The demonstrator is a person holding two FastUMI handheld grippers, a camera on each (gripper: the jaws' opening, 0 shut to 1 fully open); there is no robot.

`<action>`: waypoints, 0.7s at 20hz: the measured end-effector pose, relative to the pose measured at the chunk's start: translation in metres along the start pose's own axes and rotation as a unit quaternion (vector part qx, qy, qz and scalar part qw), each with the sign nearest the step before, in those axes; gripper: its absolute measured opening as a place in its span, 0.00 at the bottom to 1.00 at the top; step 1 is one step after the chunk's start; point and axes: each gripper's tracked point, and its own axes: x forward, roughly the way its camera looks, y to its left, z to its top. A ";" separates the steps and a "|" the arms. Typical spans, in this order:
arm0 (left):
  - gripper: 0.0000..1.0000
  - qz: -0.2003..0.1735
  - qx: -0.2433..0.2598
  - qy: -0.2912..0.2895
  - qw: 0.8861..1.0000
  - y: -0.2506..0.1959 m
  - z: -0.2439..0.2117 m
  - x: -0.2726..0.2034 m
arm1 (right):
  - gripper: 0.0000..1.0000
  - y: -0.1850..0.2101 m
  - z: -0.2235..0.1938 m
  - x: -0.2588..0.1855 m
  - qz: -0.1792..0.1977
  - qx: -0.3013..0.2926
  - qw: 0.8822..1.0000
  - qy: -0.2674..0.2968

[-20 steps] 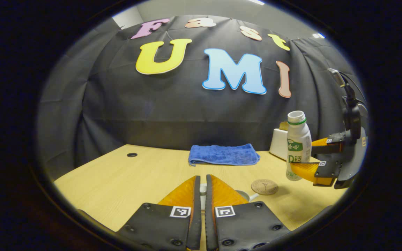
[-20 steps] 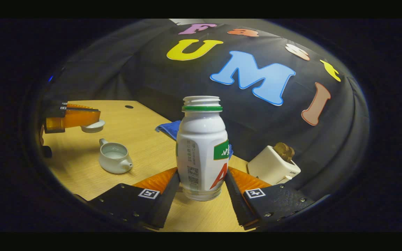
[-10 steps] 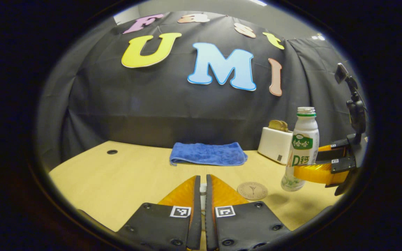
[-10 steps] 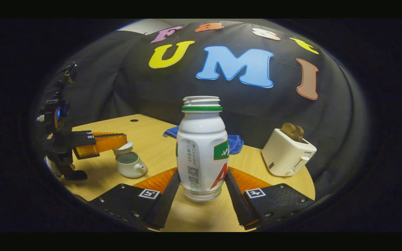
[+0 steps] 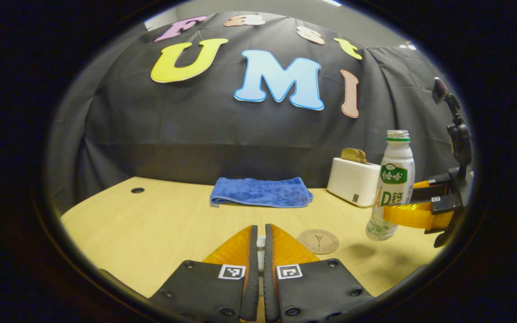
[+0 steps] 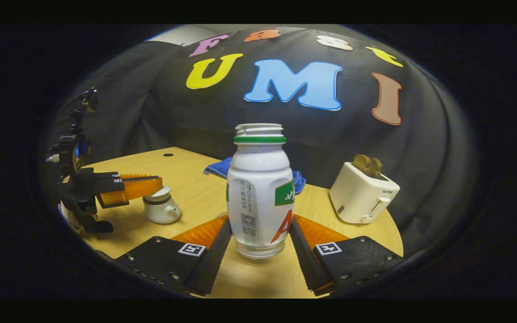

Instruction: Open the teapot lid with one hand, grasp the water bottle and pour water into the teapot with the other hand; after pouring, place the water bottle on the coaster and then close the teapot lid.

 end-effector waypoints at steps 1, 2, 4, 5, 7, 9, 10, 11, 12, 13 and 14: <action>0.12 0.001 0.004 0.003 1.000 -0.001 -0.003 0.001 | 0.74 0.000 0.000 -0.001 0.001 0.002 1.000 0.001; 0.15 0.004 0.008 0.002 1.000 -0.001 -0.002 0.000 | 0.74 0.001 0.000 -0.002 0.000 0.002 1.000 0.001; 0.15 0.011 0.011 0.001 1.000 0.000 -0.005 0.000 | 0.74 0.000 0.001 -0.002 -0.004 0.000 1.000 0.000; 0.15 0.014 0.012 0.003 1.000 0.002 -0.006 0.000 | 0.74 0.000 0.002 -0.004 -0.006 0.000 1.000 -0.001; 0.15 0.016 0.011 0.007 1.000 0.002 -0.011 0.000 | 0.74 -0.002 0.000 -0.010 -0.008 -0.001 1.000 -0.003; 0.15 0.017 0.012 0.000 1.000 0.002 -0.010 0.000 | 0.74 -0.002 -0.004 -0.016 -0.010 -0.001 1.000 -0.004; 0.15 0.018 0.014 0.000 1.000 0.002 -0.011 0.001 | 0.74 -0.002 -0.003 -0.015 -0.010 -0.001 1.000 -0.004; 0.15 0.019 0.015 -0.001 1.000 0.001 -0.011 0.001 | 0.74 -0.002 -0.002 -0.014 -0.010 -0.001 1.000 -0.004; 0.16 0.020 0.015 0.000 1.000 0.001 -0.014 0.002 | 0.74 -0.002 -0.002 -0.014 -0.010 -0.001 1.000 -0.005; 0.20 0.020 0.013 0.005 1.000 0.000 -0.016 0.002 | 0.74 -0.001 -0.003 -0.015 -0.010 0.000 1.000 -0.004; 0.25 0.018 0.012 0.002 1.000 -0.001 -0.015 0.003 | 0.74 -0.002 -0.004 -0.014 -0.010 -0.001 1.000 -0.004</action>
